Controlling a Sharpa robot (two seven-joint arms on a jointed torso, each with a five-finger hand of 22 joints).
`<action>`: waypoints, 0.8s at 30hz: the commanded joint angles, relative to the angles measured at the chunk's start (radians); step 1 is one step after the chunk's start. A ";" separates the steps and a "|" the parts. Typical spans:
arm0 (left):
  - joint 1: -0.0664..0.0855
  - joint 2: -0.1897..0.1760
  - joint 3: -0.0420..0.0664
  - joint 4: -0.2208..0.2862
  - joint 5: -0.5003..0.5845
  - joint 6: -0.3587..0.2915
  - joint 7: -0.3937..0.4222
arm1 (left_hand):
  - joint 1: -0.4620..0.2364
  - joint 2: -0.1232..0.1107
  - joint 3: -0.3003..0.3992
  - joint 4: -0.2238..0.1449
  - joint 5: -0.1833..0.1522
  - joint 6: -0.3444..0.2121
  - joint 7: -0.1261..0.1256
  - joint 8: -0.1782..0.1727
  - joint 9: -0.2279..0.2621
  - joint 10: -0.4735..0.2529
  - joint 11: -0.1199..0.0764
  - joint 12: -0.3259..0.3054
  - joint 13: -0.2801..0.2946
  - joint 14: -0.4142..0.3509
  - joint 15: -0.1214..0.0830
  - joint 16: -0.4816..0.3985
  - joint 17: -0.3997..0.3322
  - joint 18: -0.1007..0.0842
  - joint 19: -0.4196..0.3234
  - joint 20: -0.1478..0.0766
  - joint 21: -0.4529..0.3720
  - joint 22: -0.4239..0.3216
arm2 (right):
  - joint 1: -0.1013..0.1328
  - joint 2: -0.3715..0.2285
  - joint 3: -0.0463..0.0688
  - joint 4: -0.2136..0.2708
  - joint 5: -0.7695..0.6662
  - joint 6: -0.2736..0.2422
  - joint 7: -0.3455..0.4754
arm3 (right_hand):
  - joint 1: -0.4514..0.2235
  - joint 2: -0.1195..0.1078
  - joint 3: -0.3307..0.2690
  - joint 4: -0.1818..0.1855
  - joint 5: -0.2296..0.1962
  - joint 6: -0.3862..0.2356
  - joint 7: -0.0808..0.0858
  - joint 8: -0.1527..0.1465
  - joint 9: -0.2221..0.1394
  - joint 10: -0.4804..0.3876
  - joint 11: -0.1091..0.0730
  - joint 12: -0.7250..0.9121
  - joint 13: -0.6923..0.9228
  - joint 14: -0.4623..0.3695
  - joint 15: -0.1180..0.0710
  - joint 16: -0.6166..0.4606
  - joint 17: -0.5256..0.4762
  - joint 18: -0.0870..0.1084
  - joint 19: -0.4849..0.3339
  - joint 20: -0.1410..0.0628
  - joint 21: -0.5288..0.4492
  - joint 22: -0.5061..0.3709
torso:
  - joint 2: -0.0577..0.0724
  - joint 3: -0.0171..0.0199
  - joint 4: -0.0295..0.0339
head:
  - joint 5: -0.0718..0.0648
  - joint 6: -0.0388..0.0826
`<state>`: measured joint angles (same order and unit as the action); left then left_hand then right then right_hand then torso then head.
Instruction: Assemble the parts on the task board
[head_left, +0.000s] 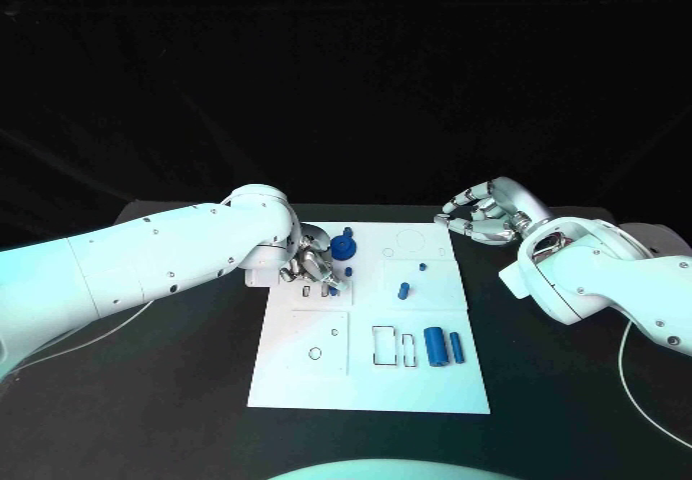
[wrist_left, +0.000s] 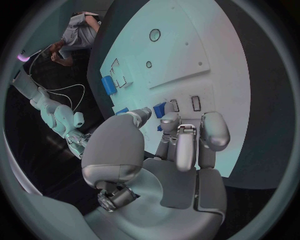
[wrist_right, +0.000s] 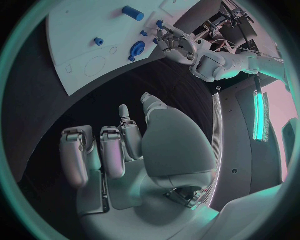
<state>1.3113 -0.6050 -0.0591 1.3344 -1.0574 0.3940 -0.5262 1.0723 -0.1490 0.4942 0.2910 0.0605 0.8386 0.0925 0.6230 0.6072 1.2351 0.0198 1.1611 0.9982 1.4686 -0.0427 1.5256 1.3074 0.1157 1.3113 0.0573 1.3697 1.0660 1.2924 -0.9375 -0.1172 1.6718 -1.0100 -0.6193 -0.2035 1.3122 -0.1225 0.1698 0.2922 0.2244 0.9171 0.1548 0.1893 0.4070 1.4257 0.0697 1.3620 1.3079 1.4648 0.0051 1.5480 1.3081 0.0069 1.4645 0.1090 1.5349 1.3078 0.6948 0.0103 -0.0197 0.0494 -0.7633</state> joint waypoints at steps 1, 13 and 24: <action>0.000 0.003 0.000 0.000 0.010 0.013 0.000 | -0.005 -0.012 0.017 0.000 -0.003 0.008 -0.001 -0.006 0.004 0.001 -0.003 0.004 0.001 0.076 -0.002 0.005 0.161 -0.016 -0.005 -0.001 0.004 0.001 | -0.001 0.001 0.000 0.000 -0.012 0.012 -0.001 | -0.010 -0.003 -0.001 -0.002 0.003 -0.006 -0.003 0.005 0.000 -0.003 -0.001 -0.003 0.100 0.090 -0.008 -0.004 0.205 0.004 0.083 -0.006 -0.004 0.237 | 0.000 -0.0003 0.0008 | -0.001 0.000; 0.000 0.004 0.000 -0.005 0.016 0.013 -0.001 | 0.008 -0.023 0.108 -0.020 -0.004 0.005 -0.003 -0.005 0.022 0.000 -0.005 0.003 0.000 0.076 -0.004 0.005 0.160 -0.016 -0.005 -0.003 0.005 0.002 | -0.002 0.002 0.000 -0.001 -0.012 0.014 -0.001 | -0.011 -0.003 -0.001 -0.002 0.005 -0.006 -0.003 0.006 0.000 -0.003 -0.001 -0.003 0.099 0.091 -0.008 -0.004 0.206 0.004 0.083 -0.006 -0.003 0.237 | 0.000 -0.0006 0.0005 | -0.002 -0.003; 0.000 0.006 0.000 -0.006 0.016 0.016 -0.001 | 0.030 -0.026 0.182 -0.050 -0.004 0.004 -0.006 -0.002 0.039 -0.002 -0.008 -0.002 -0.006 0.076 -0.007 0.005 0.160 -0.017 -0.005 -0.004 0.005 0.002 | -0.003 0.002 -0.001 -0.001 -0.012 0.018 -0.003 | -0.009 -0.003 0.000 -0.004 0.010 -0.007 -0.004 0.008 0.000 -0.003 -0.002 -0.003 0.099 0.090 -0.009 -0.005 0.204 0.005 0.083 -0.006 -0.005 0.237 | 0.000 0.0000 -0.0001 | -0.002 -0.006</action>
<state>1.3111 -0.6016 -0.0589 1.3281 -1.0492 0.3950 -0.5271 1.0920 -0.1728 0.6704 0.2424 0.0605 0.8384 0.0925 0.6230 0.6450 1.2351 0.0198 1.1611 0.9936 1.4687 -0.0427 1.5256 1.3073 0.1157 1.3113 0.0573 1.3697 1.0680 1.2907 -0.9362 -0.1177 1.6700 -1.0104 -0.6163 -0.2050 1.3082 -0.1265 0.1699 0.2922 0.2286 0.9171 0.1548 0.1932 0.4070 1.4257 0.0697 1.3620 1.3076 1.4648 0.0051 1.5480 1.3078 0.0070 1.4645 0.1091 1.5352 1.3075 0.6956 0.0097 -0.0191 0.0471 -0.7686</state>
